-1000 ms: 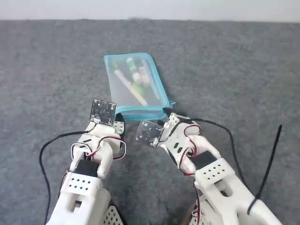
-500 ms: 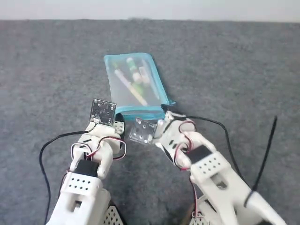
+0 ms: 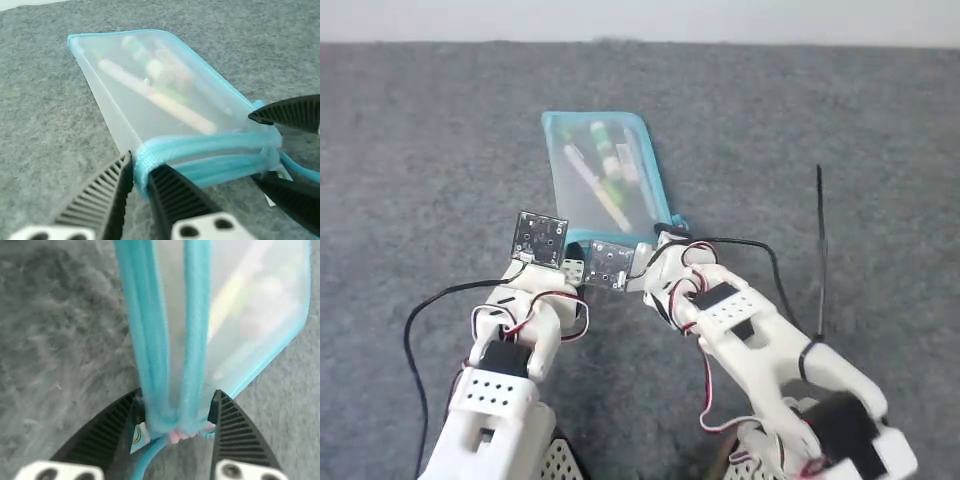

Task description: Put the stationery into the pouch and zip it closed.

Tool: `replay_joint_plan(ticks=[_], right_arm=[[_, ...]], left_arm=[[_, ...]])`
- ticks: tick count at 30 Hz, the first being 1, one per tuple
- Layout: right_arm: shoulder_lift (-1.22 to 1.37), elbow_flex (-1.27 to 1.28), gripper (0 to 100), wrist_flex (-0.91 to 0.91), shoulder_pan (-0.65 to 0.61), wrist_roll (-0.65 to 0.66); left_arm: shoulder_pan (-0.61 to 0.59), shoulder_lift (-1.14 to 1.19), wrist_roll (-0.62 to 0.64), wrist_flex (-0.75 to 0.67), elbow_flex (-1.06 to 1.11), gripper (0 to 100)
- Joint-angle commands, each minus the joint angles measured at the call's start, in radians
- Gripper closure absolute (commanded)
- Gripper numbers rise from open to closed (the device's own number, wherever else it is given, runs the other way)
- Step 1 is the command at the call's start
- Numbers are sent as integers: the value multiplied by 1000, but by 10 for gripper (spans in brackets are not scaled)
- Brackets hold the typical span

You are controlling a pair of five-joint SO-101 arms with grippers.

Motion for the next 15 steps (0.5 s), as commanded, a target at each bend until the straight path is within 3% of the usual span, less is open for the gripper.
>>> replay_joint_plan(ticks=[1,7,10,12,15], right_arm=[[44,-84,845,-105,-1,11],[182,-235,915,-176,51,-86],[213,-292,997,-171,93,-133],[199,-299,990,-166,128,-164],[96,-315,992,-27,179,-229]], left_arm=[[-3,-23,-2,-32,-42,988],[-3,-23,-2,-31,-41,988],[-3,-23,-2,-31,-41,988],[-9,-23,-2,-31,-41,988],[-29,-25,-2,-35,-50,988]])
